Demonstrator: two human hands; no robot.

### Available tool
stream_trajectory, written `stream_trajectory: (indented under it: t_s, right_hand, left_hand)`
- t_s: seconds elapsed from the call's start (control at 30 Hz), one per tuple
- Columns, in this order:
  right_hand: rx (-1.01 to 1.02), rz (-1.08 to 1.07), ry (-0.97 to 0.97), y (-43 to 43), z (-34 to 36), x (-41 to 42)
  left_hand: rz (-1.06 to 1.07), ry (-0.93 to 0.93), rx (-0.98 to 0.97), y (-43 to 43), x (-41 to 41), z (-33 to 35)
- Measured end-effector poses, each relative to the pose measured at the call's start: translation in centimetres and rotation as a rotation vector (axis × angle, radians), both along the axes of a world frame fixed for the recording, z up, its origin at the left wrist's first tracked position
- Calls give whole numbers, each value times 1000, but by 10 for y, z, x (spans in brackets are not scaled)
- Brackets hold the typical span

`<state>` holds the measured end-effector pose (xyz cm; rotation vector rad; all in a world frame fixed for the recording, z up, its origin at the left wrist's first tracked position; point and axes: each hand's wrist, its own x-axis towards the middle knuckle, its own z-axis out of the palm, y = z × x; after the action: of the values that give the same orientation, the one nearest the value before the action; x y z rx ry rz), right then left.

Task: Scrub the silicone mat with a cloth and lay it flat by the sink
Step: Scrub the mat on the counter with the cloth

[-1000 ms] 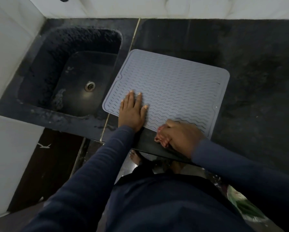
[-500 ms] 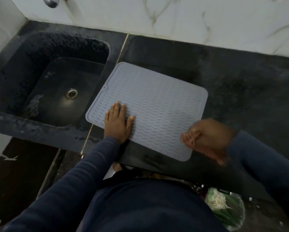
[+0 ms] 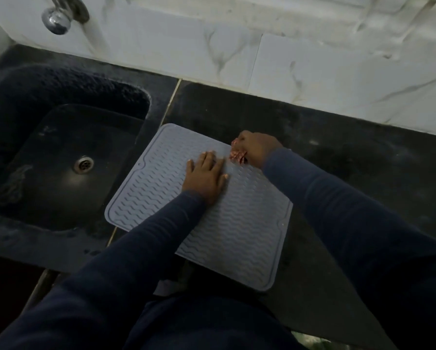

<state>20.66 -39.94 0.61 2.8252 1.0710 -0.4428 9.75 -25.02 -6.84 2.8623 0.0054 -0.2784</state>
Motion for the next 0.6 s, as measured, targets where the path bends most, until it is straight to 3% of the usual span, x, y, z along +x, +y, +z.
stream_trajectory:
  t_s: [0.13,0.37,0.47,0.53,0.6]
  right_hand:
    - [-112,40,-31,-24,-3,-3]
    - [-315,-97,-15,-113,3,-22]
    - [-404,-205,85,-133,15,-32]
    - [-325,-273,82,-134,30,-45]
    - [-26,-391,111,-129,42,-66]
  left_hand:
    - [-6,-44,48,2,-7,-13]
    - [-11,-78,20,5,-8,-16]
    - [-13,-47,12,4,-6,-14]
    - [-8,-41,-52,3,-8,-6]
    - [35,-102,-260,-3,-20,10]
